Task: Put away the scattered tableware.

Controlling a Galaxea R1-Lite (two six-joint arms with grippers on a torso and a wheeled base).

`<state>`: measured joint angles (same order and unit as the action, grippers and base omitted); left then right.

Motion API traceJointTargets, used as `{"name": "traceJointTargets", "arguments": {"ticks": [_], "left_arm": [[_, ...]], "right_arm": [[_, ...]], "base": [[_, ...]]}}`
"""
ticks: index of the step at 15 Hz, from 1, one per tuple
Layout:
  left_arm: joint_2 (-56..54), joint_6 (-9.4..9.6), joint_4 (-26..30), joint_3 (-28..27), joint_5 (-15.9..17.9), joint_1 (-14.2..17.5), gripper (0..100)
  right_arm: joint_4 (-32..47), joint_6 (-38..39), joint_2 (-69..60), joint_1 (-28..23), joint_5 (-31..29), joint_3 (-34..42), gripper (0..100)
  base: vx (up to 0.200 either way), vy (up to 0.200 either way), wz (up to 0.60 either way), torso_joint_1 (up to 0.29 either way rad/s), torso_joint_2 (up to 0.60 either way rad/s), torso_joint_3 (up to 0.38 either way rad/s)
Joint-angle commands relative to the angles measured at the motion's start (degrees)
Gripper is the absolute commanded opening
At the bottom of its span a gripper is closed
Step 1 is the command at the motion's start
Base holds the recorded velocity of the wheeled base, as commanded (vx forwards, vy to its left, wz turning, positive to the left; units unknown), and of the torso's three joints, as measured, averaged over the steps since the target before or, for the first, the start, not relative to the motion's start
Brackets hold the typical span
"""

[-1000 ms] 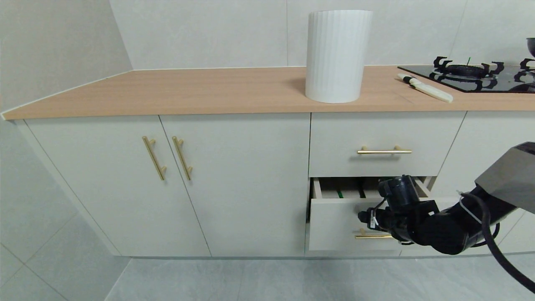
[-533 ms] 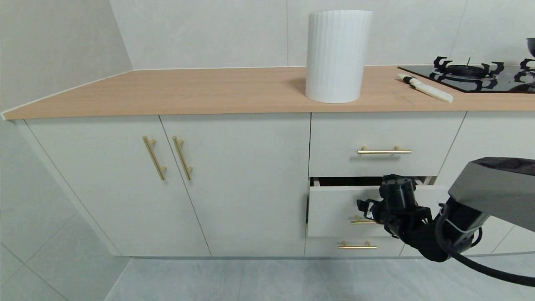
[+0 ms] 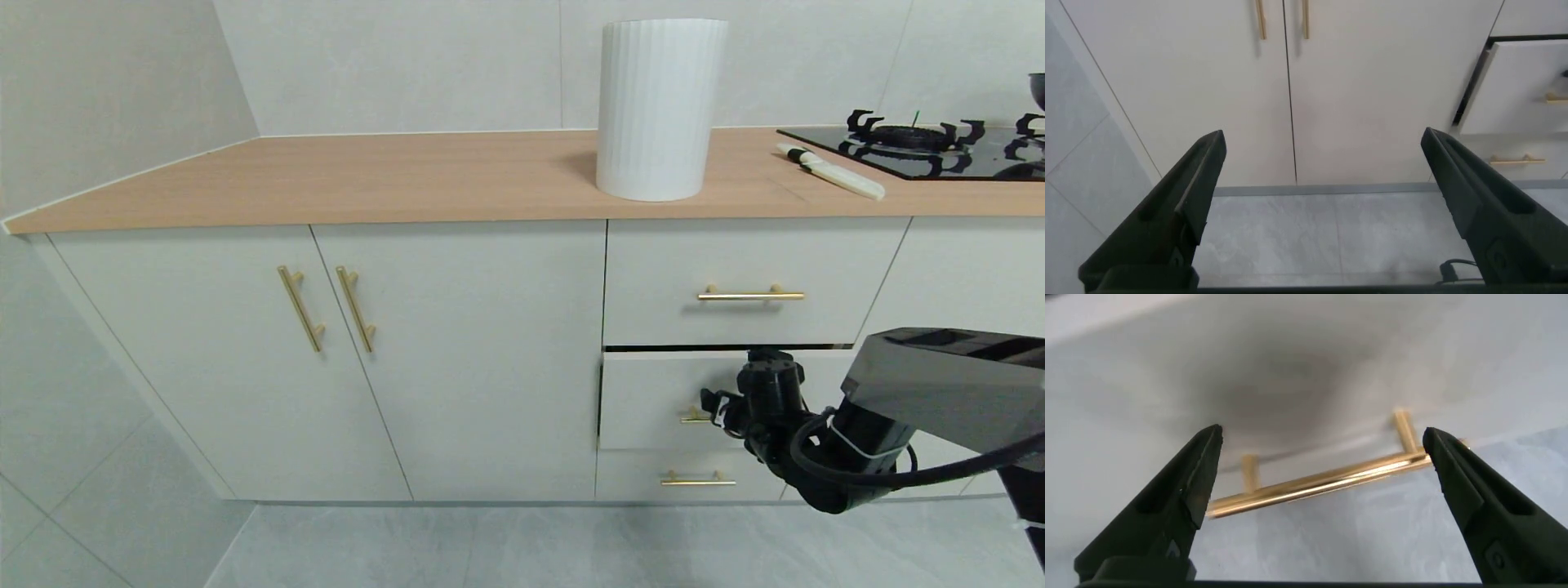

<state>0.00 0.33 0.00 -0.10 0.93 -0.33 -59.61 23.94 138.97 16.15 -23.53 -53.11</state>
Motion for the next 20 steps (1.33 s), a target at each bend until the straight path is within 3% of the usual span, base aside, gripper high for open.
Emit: {"name": "traceJointTargets", "arguments": {"ticks": [1, 6, 15, 18, 20], "left_arm": [[0.1, 0.02, 0.0, 0.0, 0.0, 0.0, 100], [0.1, 0.02, 0.0, 0.0, 0.0, 0.0, 100], [0.1, 0.02, 0.0, 0.0, 0.0, 0.0, 100], [0.1, 0.02, 0.0, 0.0, 0.0, 0.0, 100], [0.0, 0.02, 0.0, 0.0, 0.0, 0.0, 100]], "right_arm": [[-0.2, 0.1, 3.1, -1.4, -0.3, -2.5, 100], [-0.2, 2.3, 5.7, -2.5, -4.5, -8.3, 100], [-0.2, 2.3, 4.7, -2.6, -4.9, -7.6, 100], [0.3, 1.8, -3.4, -2.6, -4.0, -0.1, 100], [0.4, -0.8, -13.0, -2.6, -2.0, 9.4, 100]], "base": [[0.000, 0.000, 0.00, 0.000, 0.00, 0.000], [0.000, 0.000, 0.00, 0.000, 0.00, 0.000], [0.000, 0.000, 0.00, 0.000, 0.00, 0.000], [0.000, 0.000, 0.00, 0.000, 0.00, 0.000], [0.000, 0.000, 0.00, 0.000, 0.00, 0.000]]}}
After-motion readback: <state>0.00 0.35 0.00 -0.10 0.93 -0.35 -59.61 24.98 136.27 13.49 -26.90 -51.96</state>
